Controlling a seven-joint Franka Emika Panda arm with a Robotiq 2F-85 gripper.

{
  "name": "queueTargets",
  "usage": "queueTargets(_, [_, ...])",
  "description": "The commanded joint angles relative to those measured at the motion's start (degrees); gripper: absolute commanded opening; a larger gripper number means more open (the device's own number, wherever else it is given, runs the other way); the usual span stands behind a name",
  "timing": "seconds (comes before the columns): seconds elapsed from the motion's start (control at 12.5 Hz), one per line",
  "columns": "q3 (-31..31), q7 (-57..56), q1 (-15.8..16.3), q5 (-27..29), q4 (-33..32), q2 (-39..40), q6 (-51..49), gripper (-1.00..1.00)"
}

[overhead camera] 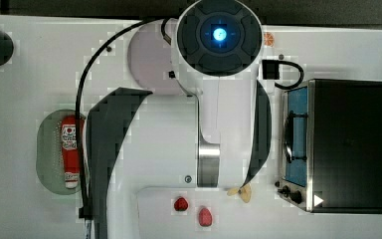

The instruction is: Pick ketchup from strainer and place it on the table

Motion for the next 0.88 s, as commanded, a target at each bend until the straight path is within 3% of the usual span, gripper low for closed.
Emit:
queueTargets(0.08, [5.1, 4.6, -5.2, 2.5, -4.7, -11.0, -8.3, 0.60])
queueTargets(0.24, [6.9, 4.6, -4.5, 2.6, -4.7, -10.5, -6.7, 0.99])
queueTargets(0.88, [26.1, 4.7, -1.1, 2.2, -4.7, -4.1, 0.4, 1.00])
